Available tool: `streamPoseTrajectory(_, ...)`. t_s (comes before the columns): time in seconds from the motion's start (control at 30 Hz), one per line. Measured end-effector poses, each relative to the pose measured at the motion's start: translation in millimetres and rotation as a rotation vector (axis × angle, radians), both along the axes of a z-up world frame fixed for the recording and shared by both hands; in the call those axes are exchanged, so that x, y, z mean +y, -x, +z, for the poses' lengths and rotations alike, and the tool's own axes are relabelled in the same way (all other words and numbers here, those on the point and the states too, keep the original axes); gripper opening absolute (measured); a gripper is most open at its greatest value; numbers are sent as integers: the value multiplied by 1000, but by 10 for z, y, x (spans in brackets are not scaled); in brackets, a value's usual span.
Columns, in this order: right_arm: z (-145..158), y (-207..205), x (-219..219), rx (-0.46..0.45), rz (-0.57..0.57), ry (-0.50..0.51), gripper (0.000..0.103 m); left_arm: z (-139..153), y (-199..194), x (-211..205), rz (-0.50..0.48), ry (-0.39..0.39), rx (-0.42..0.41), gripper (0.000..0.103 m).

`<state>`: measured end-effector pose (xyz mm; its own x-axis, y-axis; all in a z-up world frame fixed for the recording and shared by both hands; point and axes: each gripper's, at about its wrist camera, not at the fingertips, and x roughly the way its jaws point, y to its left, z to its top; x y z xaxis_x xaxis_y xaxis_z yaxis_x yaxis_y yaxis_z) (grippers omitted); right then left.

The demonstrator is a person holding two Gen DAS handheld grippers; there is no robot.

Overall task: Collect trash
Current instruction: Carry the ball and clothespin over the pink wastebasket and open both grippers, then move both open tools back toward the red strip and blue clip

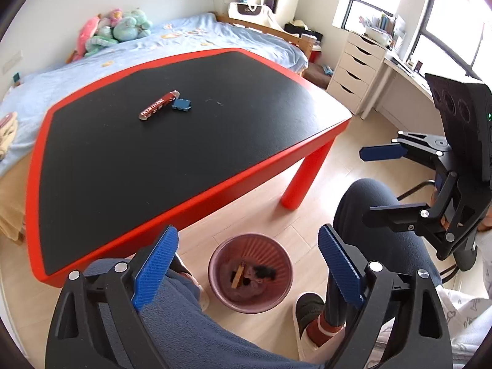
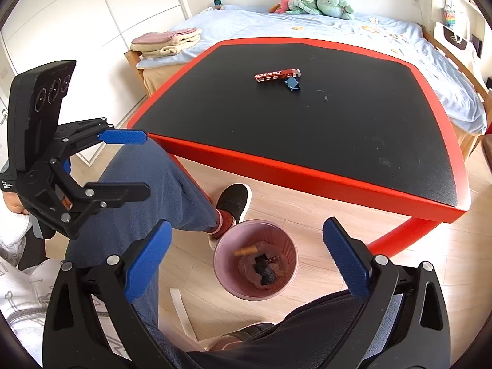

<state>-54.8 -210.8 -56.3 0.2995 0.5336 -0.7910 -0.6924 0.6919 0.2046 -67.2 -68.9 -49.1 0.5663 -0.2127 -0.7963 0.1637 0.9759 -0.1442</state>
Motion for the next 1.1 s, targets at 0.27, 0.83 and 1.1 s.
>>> streamPoseTrajectory(0.27, -63, -7, 11, 13, -11, 2, 100, -3, -2, 73, 50, -9, -6, 95)
streamPoseTrajectory(0.83, 52, -218, 60, -2, -22, 9, 100, 100, -173, 218, 64, -13, -36, 95)
streamPoseTrajectory(1.1, 133, -522, 201, -19, -7, 10, 100, 162, -463, 428, 72, -19, -47, 95)
